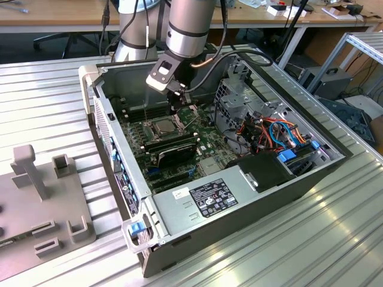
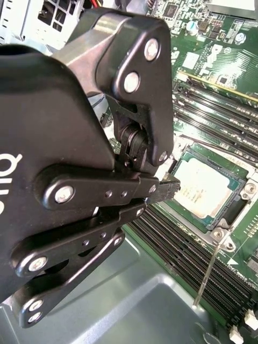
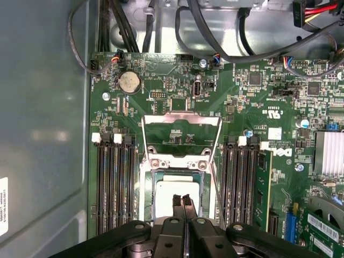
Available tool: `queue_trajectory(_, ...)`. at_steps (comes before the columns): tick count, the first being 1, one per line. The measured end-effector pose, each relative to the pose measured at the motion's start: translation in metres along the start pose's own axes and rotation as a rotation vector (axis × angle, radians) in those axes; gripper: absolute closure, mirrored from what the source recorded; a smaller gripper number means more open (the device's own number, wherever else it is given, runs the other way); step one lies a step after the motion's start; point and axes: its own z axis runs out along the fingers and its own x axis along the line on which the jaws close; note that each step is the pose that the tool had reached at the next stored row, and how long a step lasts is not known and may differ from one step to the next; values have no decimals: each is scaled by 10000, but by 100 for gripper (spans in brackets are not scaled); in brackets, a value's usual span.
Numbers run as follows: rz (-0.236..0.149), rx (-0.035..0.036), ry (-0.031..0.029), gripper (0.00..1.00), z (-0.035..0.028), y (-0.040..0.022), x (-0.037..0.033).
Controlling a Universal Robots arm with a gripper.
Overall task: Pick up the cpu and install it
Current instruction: 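Close the cpu cover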
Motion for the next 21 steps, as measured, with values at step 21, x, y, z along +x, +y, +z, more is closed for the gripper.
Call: queue_trajectory(21,0,-1,1,89,-77,90,-1)
